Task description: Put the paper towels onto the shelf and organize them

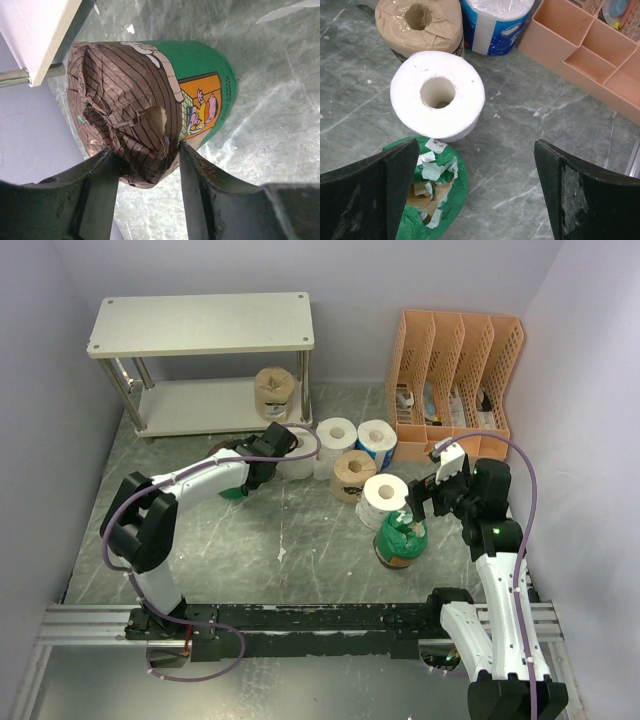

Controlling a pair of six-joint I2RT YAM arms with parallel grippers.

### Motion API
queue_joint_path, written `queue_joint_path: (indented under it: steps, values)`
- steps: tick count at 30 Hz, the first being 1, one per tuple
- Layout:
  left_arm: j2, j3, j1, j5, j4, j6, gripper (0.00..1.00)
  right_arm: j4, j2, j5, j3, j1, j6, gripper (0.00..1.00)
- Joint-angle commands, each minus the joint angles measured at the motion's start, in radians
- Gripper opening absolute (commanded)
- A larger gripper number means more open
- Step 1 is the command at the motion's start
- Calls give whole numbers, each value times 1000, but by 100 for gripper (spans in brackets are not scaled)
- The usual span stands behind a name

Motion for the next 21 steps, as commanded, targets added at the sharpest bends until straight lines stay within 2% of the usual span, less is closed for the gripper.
queue_joint_path:
  steps: [1,5,6,7,8,15,21]
  values:
    - [71,-7,2,67,-11,-23,53,6,-4,-9,-5,-7,-11,100]
    - [88,2,2,73,-22,-23,42,6,-4,-9,-5,-7,-10,100]
    - [93,4,3,72,-25,-23,35,6,-5,-9,-5,-7,-11,100]
    - [99,6,1,63,-26,-27,16,5,-5,-9,-6,-7,-10,100]
    - [103,7,0,51,-29,-30,8,6,-6,-9,-5,-7,-11,100]
    - [109,8,-6,69,-39,9,7,5,-8,-10,-5,-7,-11,100]
    - [112,62,-17,-94,-83,12,7,6,-10,-10,-6,-7,-11,100]
